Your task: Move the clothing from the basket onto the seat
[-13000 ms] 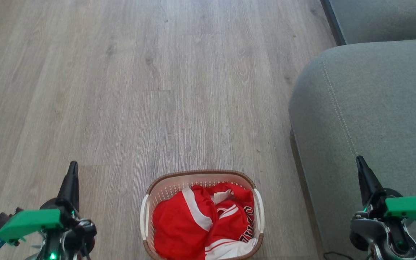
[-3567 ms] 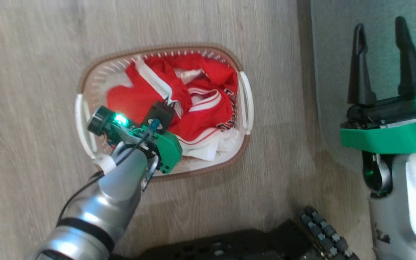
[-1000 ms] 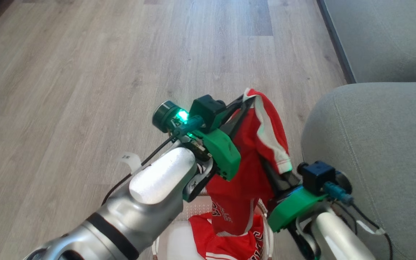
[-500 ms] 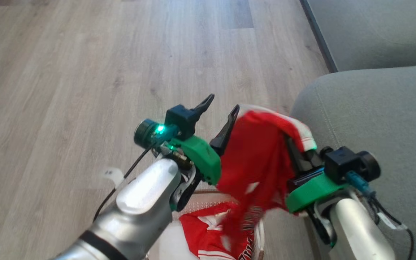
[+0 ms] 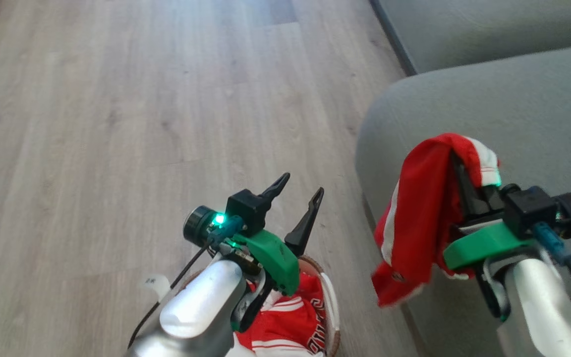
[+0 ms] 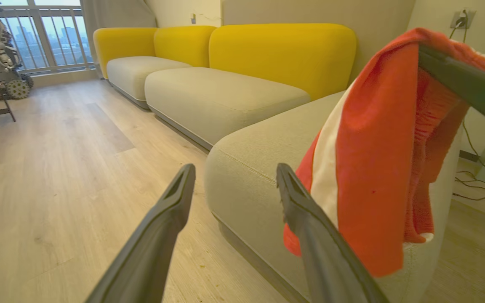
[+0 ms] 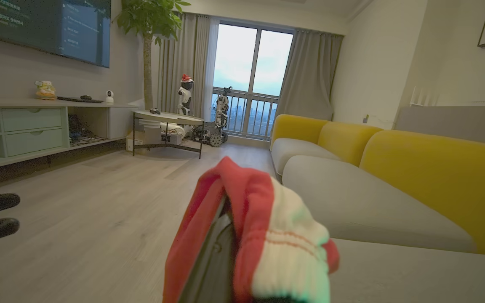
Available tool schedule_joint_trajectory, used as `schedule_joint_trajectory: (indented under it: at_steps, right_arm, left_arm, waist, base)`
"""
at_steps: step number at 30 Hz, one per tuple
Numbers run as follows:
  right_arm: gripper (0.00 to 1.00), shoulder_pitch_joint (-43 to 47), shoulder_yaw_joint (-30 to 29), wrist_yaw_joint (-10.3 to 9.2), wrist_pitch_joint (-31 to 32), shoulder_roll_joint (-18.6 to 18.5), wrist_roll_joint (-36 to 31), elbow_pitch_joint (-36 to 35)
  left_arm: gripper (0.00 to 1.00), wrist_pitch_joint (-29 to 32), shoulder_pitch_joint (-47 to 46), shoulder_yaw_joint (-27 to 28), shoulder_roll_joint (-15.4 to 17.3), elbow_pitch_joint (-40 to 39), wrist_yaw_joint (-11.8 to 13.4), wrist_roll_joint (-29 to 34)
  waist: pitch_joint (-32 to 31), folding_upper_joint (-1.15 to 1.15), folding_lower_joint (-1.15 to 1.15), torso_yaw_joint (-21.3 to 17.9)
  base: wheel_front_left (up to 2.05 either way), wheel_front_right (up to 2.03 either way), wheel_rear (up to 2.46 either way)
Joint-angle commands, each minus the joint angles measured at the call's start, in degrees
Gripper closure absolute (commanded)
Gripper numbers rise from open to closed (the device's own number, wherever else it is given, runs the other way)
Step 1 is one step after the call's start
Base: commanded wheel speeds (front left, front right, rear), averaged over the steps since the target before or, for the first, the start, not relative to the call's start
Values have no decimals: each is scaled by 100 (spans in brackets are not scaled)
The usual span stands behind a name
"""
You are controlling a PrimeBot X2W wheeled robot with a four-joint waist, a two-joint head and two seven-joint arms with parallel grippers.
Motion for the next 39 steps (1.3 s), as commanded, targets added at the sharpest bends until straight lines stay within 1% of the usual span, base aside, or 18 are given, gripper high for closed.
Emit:
schedule_joint_trajectory:
  at_steps: [1, 6, 11, 14, 18, 23, 26, 29, 33, 35, 37, 39]
  right_arm:
    - [100, -269, 55, -2, -37, -109, -67, -266]
    - [100, -285, -67, -2, -37, -282, -99, -395]
    - [100, -330, -66, -2, -37, -358, -87, -421]
    - [100, -394, -12, -2, -32, -369, -61, -403]
    - [100, -573, 82, -2, 7, -415, 1, -291]
    - [100, -1150, 134, -2, 134, -570, 90, 59]
    - [100, -1716, 76, -2, 173, -665, 203, 251]
    - [100, -2399, 31, -2, 220, -780, 357, 528]
    - [100, -3442, -110, -2, 284, -1062, 455, 1013]
    - [100, -3974, -225, -2, 316, -1180, 565, 1297]
    - [100, -4464, -322, -2, 352, -1369, 515, 1554]
    - [100, -4932, -515, -2, 411, -1442, 630, 1802]
  left_arm:
    - [0, -54, -170, 282, 32, -225, -14, 53]
    - [0, -54, 4, 371, 4, -305, -43, 125]
    - [0, -54, 51, 401, -7, -361, -71, 235]
    - [0, -54, 49, 401, -9, -435, -70, 255]
    - [0, -54, 22, 382, -10, -520, -34, 283]
    - [0, -54, -25, 376, -11, -569, -20, 325]
    - [0, -54, -141, 449, -11, -631, 41, 389]
    - [0, -54, -299, 527, -11, -695, 65, 528]
    - [0, -54, -526, 643, 19, -797, 80, 734]
    - [0, -54, -609, 715, 41, -901, 85, 807]
    - [0, -54, -675, 737, 80, -1000, 89, 905]
    - [0, -54, -738, 735, 127, -1091, 97, 998]
  waist:
    - [83, 0, 0, -251]
    - [202, 0, 0, -683]
    - [343, 0, 0, -1068]
    - [439, 0, 0, -1228]
    - [572, 0, 0, -1302]
    - [790, 0, 0, -1215]
    - [1083, 0, 0, -1070]
    - [1433, 0, 0, -899]
    - [1956, 0, 0, -656]
    - [2196, 0, 0, -533]
    - [2432, 0, 0, -400]
    - [2666, 0, 0, -273]
  base:
    - [0, 0, 0]
    - [0, 0, 0]
    - [0, 0, 0]
    - [0, 0, 0]
    - [0, 0, 0]
    - [0, 0, 0]
    - [0, 0, 0]
    - [0, 0, 0]
    - [0, 0, 0]
    - [0, 0, 0]
    - [0, 0, 0]
    - [0, 0, 0]
